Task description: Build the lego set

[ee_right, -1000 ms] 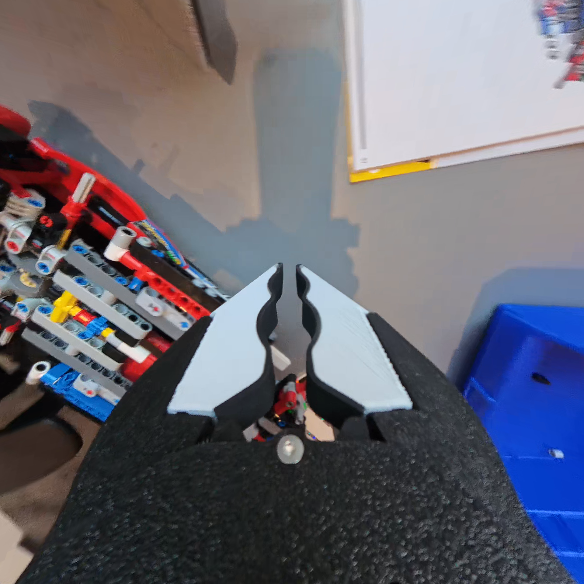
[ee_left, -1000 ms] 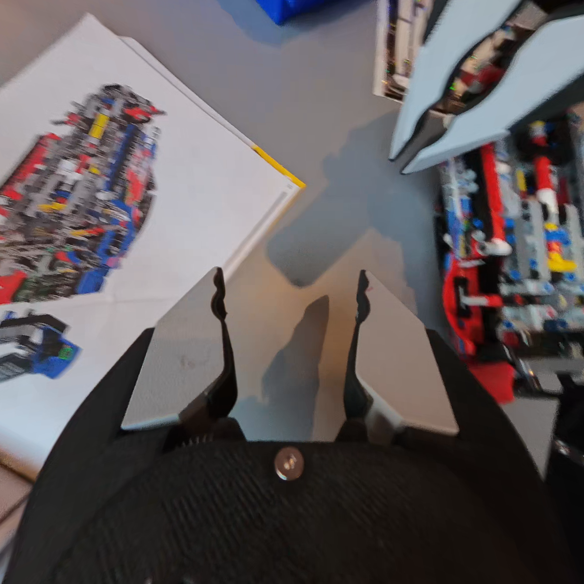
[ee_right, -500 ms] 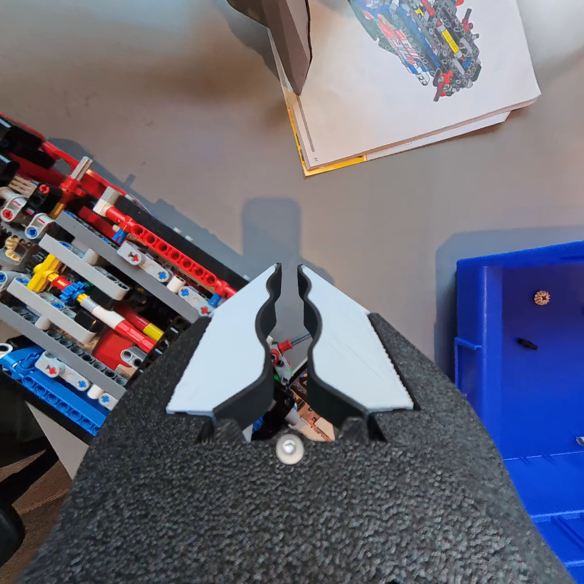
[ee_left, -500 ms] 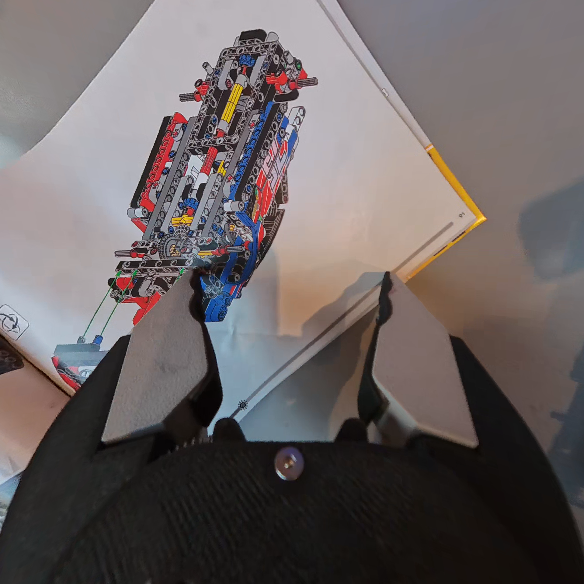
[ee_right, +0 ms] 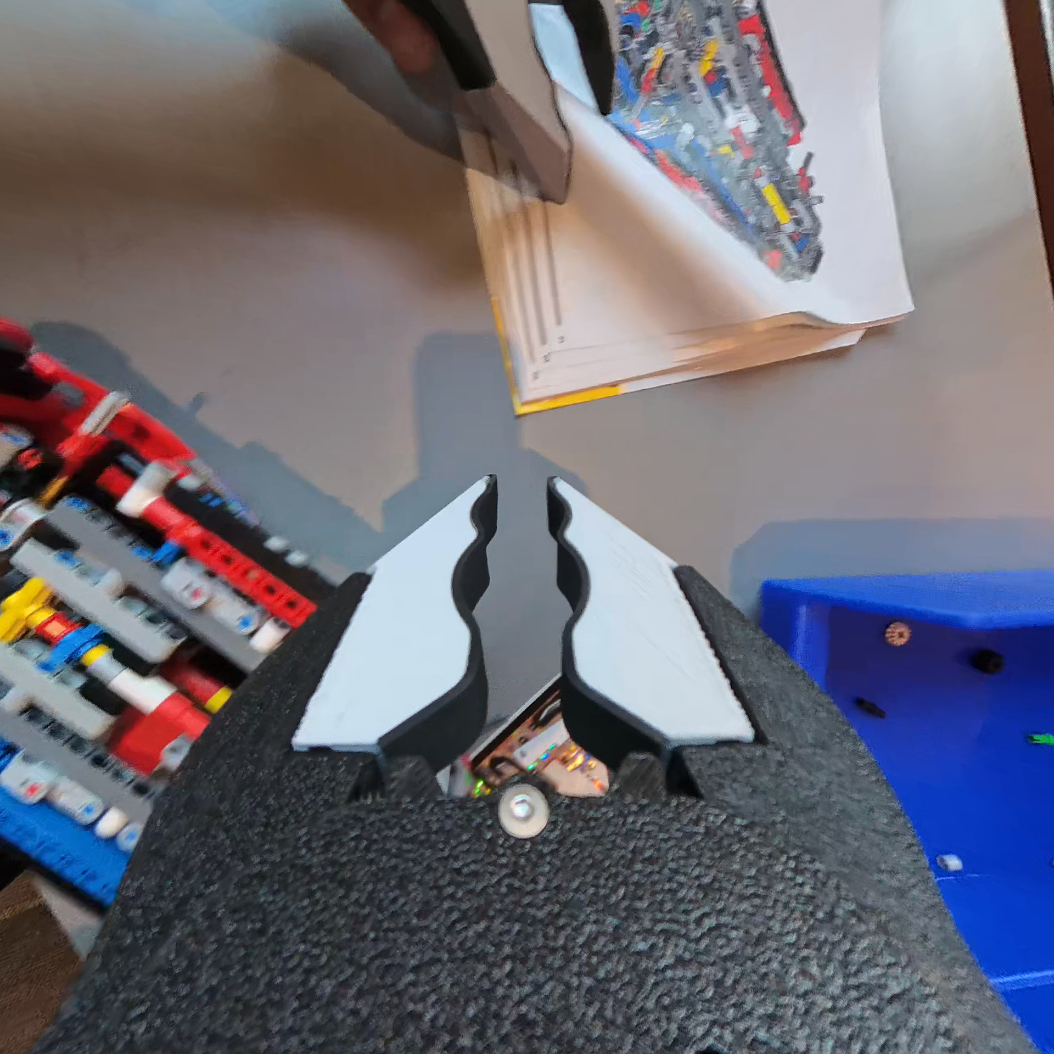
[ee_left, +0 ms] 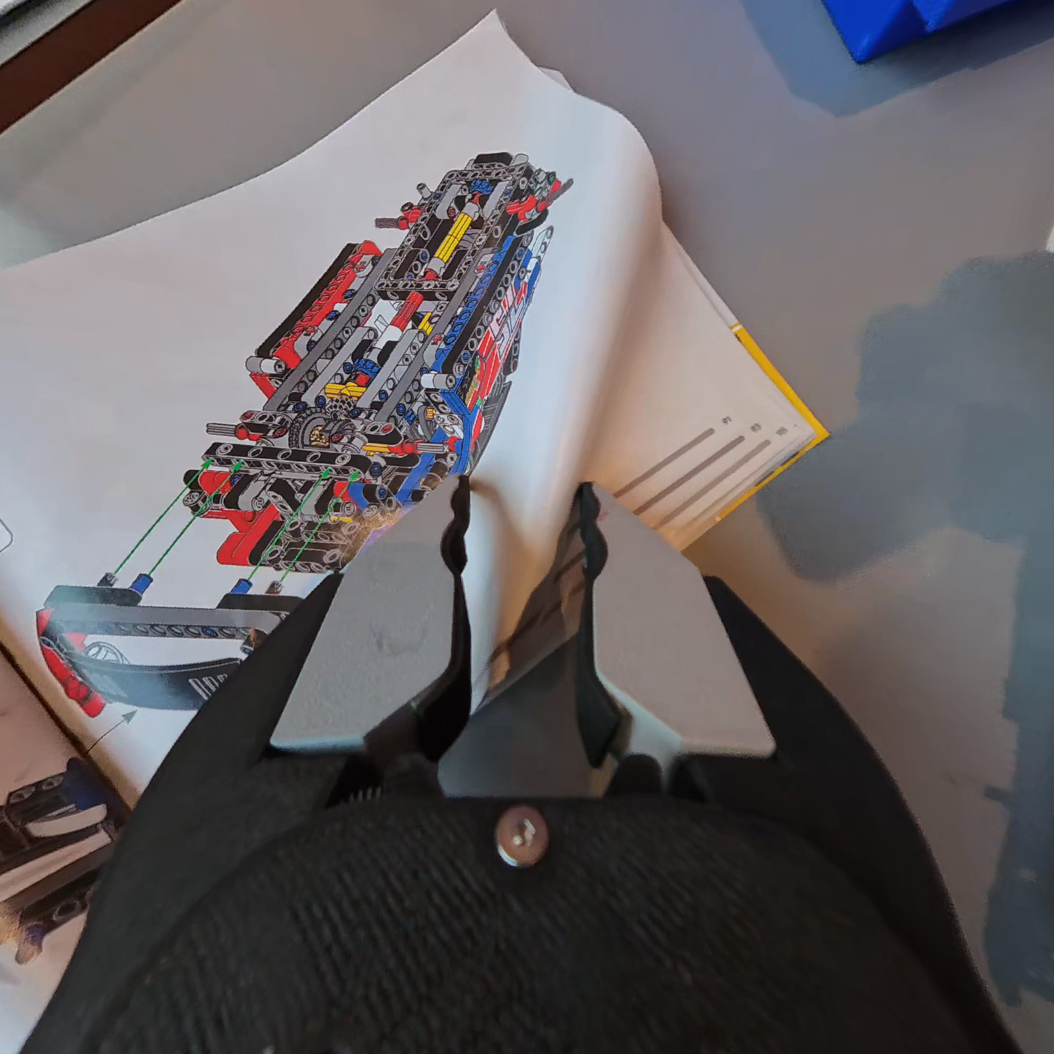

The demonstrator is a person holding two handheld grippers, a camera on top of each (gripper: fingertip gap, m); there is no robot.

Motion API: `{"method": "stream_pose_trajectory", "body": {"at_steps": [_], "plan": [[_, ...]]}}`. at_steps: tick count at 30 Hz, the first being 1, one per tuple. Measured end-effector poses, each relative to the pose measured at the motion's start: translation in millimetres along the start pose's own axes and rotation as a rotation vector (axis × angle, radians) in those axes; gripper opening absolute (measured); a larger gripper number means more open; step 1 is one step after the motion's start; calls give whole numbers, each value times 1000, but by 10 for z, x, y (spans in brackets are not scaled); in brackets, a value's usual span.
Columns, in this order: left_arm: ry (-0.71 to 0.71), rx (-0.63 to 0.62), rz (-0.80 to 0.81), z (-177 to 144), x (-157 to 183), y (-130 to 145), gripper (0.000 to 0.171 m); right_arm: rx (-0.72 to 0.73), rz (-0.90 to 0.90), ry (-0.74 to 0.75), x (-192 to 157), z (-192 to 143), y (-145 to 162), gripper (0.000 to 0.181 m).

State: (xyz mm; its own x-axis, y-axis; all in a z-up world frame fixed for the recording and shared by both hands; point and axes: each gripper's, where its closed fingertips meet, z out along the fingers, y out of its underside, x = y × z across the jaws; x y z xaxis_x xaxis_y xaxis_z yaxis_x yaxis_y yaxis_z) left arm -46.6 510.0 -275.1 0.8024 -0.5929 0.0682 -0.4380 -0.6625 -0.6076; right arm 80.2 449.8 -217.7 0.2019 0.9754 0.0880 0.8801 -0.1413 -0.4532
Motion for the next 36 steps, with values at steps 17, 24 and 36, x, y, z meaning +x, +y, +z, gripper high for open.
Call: {"method": "stream_pose_trajectory", "body": {"at_steps": [17, 24, 36], "plan": [[242, 37, -133, -82, -39, 18, 25, 149, 760, -228, 968, 719, -599, 34], [296, 47, -94, -256, 74, 82, 55, 317, 768, -340, 827, 500, -977, 0], [-367, 350, 272, -1157, -461, -162, 23, 734, 934, -652, 704, -194, -2159, 0]]}}
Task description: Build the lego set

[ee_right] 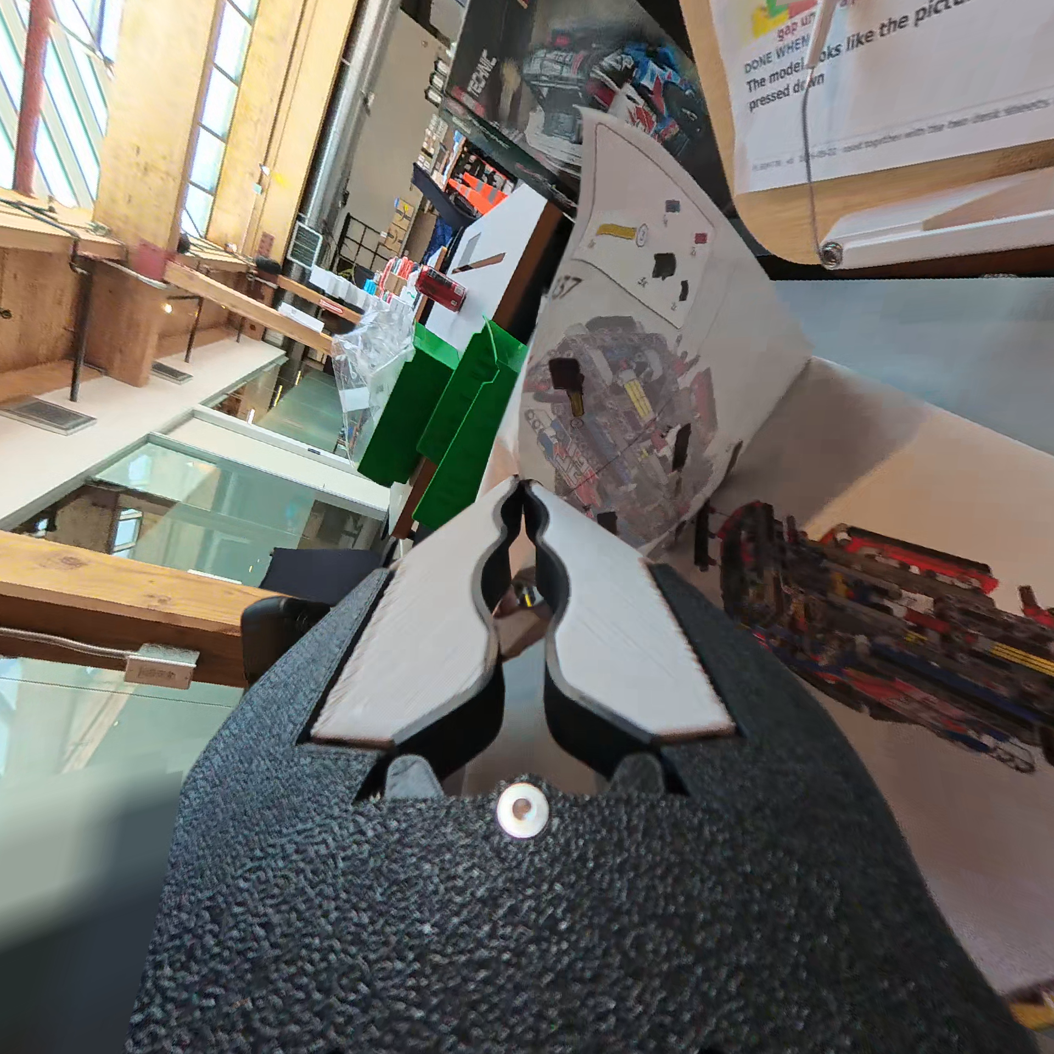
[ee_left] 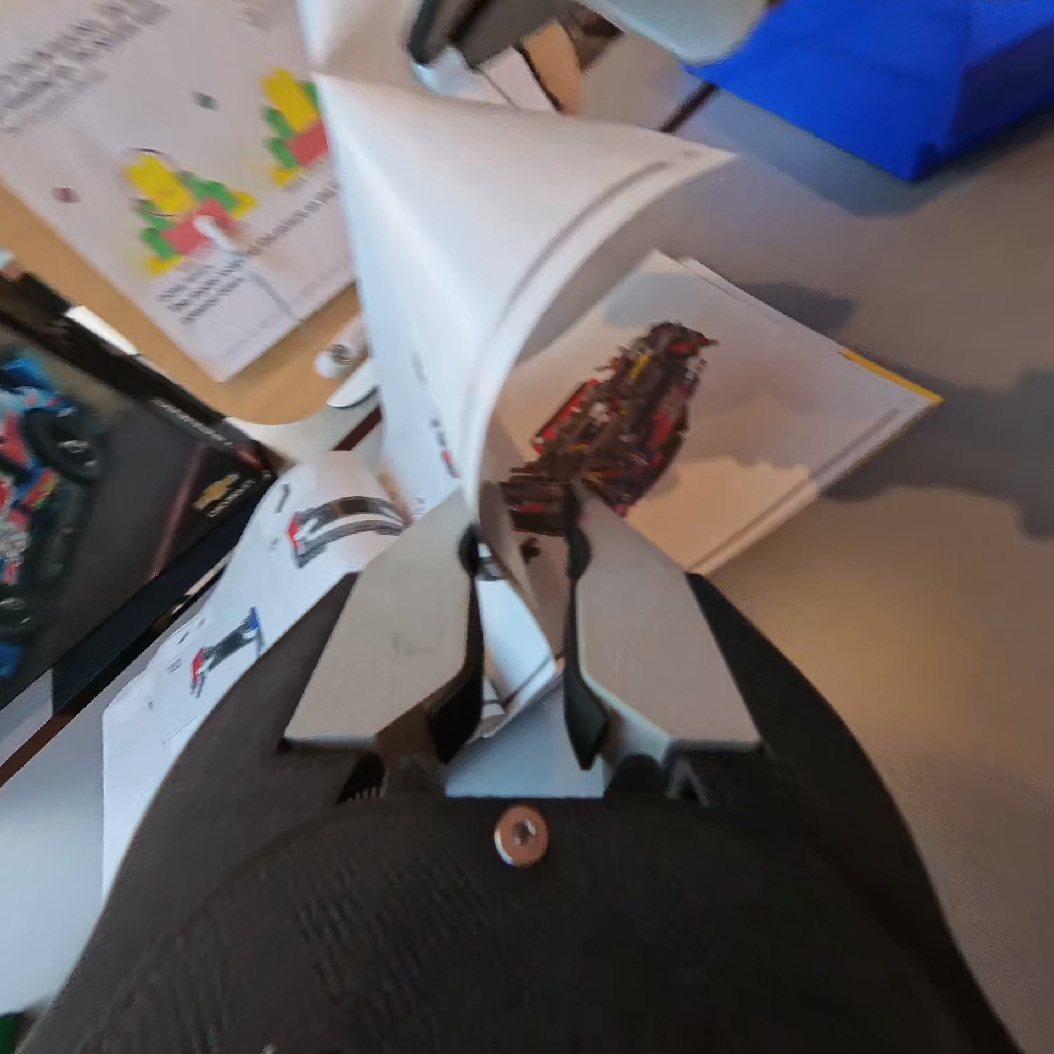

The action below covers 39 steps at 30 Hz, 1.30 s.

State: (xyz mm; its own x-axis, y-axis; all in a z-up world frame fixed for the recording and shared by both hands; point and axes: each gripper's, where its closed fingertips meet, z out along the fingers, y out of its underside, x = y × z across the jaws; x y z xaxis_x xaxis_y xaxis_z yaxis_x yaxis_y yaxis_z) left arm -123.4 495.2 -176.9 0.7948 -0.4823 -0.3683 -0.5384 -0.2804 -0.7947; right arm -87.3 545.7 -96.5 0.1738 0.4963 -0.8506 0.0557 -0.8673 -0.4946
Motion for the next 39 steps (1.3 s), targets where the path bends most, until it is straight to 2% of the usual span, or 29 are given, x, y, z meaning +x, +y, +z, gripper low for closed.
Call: {"method": "stream_pose_trajectory", "body": {"at_steps": [1, 4, 5, 6, 8, 10, 13, 15, 21, 23, 26, 28, 29, 31, 33, 34, 36, 38, 39], "plan": [[-38, 35, -45, -39, -146, -15, 0, 16, 6, -15, -48, 57, -33, 0], [-37, 69, -244, -120, -460, 87, 0, 75, -25, -56, -197, 199, -167, 0], [-34, 80, -318, -164, -565, 139, 0, 79, -68, -48, -244, 235, -187, 10], [-34, 76, -388, -216, -672, 219, 0, 72, -126, -10, -260, 251, -187, 18], [-75, 78, -467, -338, -919, 407, 0, 39, -261, 107, -197, 296, -149, 14], [-103, 52, -529, -451, -1109, 620, 0, -49, -350, 209, -58, 390, 5, 21], [-78, -33, -609, -486, -1237, 967, 0, -290, -447, 301, 202, 657, 465, 24], [-71, -73, -661, -493, -1301, 1169, 0, -383, -499, 359, 383, 874, 700, 27], [-106, -157, -738, -781, -1358, 1599, 18, -540, -629, 463, 724, 1504, 1035, 27], [-154, -155, -716, -947, -1403, 1665, 21, -573, -630, 484, 788, 1588, 1085, 26], [-163, -131, -712, -1203, -1384, 1614, 40, -582, -603, 483, 651, 1537, 1016, 27], [-107, -105, -699, -1359, -1237, 1462, 59, -578, -589, 436, 324, 1303, 983, 32], [-43, -94, -683, -1429, -1085, 1354, 66, -579, -592, 401, 115, 1077, 992, 34], [111, -77, -634, -1560, -655, 1128, 76, -562, -636, 373, -259, 464, 1028, 38], [311, -42, -594, -1685, -30, 917, 76, -535, -677, 394, -487, -343, 1106, 46], [426, -24, -594, -1738, 334, 838, 77, -512, -677, 437, -503, -776, 1147, 47], [633, -72, -625, -1792, 1051, 794, 84, -458, -616, 555, -337, -1633, 1278, 56], [817, -121, -663, -1808, 1669, 711, 84, -431, -456, 598, -45, -2296, 1568, 68], [869, -138, -672, -1786, 1882, 655, 85, -419, -368, 606, 118, -2526, 1713, 70]]}}
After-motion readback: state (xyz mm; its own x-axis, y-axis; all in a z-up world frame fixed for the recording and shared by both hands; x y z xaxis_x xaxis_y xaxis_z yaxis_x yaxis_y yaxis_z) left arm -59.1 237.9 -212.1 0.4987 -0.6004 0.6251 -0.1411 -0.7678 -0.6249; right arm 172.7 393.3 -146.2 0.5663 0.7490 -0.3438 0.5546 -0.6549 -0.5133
